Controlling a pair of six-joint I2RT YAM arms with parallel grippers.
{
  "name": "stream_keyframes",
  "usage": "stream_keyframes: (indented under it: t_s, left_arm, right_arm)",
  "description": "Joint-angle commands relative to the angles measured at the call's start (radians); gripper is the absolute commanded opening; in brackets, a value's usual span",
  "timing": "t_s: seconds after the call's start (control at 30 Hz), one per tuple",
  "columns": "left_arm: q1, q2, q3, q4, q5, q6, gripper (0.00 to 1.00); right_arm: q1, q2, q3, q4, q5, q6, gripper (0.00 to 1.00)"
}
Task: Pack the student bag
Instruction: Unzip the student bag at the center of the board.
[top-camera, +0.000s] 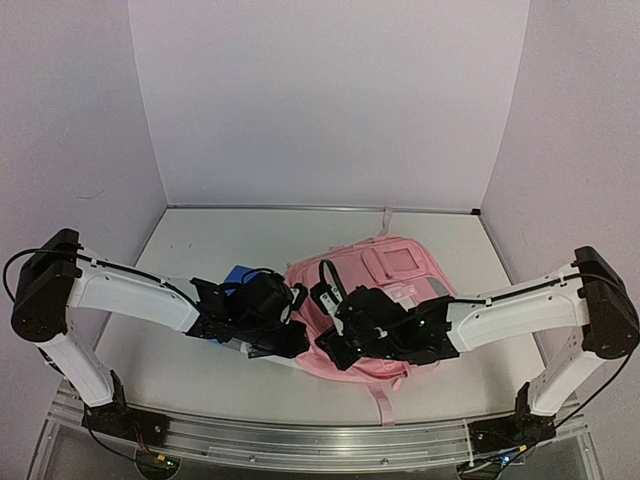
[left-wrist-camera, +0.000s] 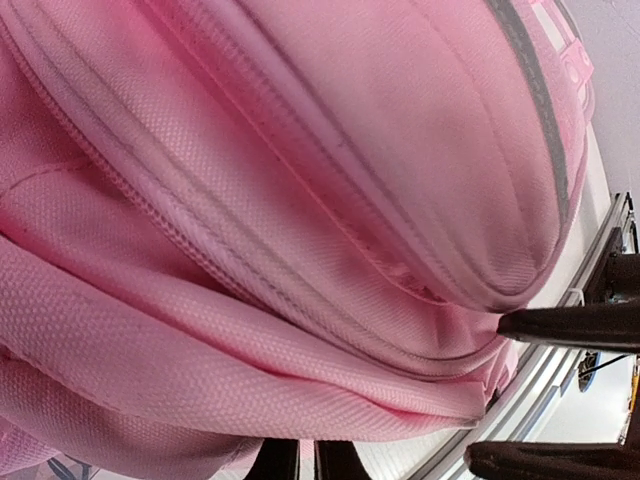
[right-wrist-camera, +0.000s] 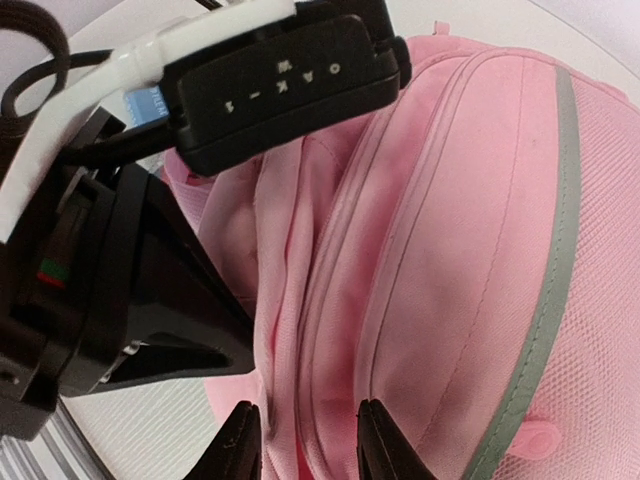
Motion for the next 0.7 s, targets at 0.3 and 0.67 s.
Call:
stream_keyframes:
  t_s: [0.3,0.67]
  left_arm:
    - [0.011,-0.033,0.006,0.008,-0.113,-0.034,0.00]
    - [0.012,-0.111,-0.014,-0.024,-0.173,-0.054,0.00]
  right_arm:
    - [0.033,0.000,-0.038,0.006,0.051,0.085,0.39]
    - [0.033,0.072,-0.005,0.076,0.166,0.113,0.37]
